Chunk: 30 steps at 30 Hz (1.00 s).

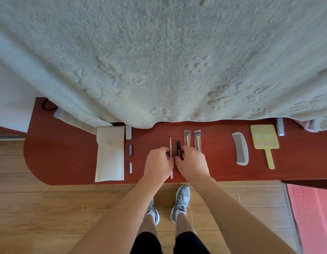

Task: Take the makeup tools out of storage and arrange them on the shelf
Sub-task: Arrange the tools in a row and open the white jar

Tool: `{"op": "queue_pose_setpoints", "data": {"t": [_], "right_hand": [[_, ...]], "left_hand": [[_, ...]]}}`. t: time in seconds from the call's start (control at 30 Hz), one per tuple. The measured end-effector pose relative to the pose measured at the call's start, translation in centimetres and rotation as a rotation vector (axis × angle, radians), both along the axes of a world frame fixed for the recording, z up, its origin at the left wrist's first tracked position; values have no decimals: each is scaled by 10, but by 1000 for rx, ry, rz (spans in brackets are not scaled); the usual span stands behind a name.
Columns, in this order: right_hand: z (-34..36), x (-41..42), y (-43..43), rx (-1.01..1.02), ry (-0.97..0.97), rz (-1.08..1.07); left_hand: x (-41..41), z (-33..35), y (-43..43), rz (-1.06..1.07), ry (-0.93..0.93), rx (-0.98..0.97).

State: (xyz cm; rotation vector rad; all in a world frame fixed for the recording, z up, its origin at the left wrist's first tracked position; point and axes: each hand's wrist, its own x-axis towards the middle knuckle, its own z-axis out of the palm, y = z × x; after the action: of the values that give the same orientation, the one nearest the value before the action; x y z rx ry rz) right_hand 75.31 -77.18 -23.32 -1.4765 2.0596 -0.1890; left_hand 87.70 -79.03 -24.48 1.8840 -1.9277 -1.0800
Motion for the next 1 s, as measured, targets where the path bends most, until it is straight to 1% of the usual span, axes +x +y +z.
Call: {"op": "queue_pose_setpoints", "data": {"t": [0.2,0.63,1.0], "right_hand": [[0,-3,0,7,-16,-33],[12,0,1,-16,-9,-25],[21,35,-8,-36,-25,84]], "left_hand": [[3,1,0,7,-19,-9],[19,8,3,53,-60,-11],[63,21,8,113,-100,5]]}}
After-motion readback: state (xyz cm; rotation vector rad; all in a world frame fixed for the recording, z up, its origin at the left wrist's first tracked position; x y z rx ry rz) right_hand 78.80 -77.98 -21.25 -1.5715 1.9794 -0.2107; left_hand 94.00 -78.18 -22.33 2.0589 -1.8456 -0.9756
